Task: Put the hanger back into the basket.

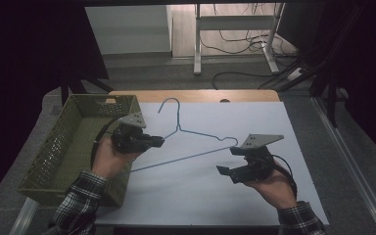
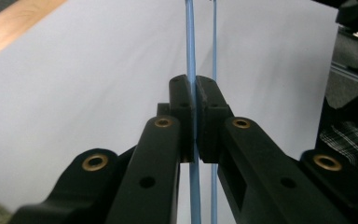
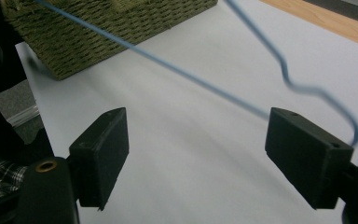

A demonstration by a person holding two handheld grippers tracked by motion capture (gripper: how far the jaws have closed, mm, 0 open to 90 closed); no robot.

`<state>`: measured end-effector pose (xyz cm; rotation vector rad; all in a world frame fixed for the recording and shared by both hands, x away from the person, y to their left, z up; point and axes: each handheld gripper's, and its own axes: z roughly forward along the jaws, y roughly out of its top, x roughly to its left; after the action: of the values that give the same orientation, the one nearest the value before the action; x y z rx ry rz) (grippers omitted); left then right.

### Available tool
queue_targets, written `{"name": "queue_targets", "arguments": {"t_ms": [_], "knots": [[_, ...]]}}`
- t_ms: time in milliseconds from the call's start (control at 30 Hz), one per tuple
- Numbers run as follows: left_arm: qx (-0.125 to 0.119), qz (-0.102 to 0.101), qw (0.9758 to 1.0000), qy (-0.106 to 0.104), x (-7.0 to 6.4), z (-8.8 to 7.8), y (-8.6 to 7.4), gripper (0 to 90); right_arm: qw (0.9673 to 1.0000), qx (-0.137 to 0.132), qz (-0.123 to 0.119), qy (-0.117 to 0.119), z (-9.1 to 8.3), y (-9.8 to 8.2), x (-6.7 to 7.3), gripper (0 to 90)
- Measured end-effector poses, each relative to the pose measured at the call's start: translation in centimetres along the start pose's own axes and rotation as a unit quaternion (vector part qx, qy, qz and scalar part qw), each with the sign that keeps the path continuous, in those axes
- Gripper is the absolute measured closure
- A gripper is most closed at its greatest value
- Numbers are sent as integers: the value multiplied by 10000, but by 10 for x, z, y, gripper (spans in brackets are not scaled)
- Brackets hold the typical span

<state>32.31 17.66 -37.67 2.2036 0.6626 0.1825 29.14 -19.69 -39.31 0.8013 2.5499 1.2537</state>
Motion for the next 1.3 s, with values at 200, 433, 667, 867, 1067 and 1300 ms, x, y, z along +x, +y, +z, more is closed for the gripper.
{"name": "queue_targets", "arguments": {"t_ms": [200,433,667,867,1067,1300], "knots": [[-183,-210,9991,321,10,-21,-7,875,9999,-27,134,21,-1,-8,-1,183],[-310,-439,9956,765,23,-53,-22,875,9995,-82,311,-17,0,-20,-2,90],[-407,-714,9904,1115,37,-82,-45,875,9989,-110,446,-127,-4,-34,-3,30],[-490,-970,9835,1446,46,-104,-69,875,9975,-166,623,-287,-9,-46,-6,3],[-608,-1228,9754,1724,55,-126,-94,875,9962,-172,754,-403,-14,-57,-8,3],[-717,-1543,9631,2086,66,-146,-122,874,9955,-122,799,-498,-16,-67,-7,3]]}}
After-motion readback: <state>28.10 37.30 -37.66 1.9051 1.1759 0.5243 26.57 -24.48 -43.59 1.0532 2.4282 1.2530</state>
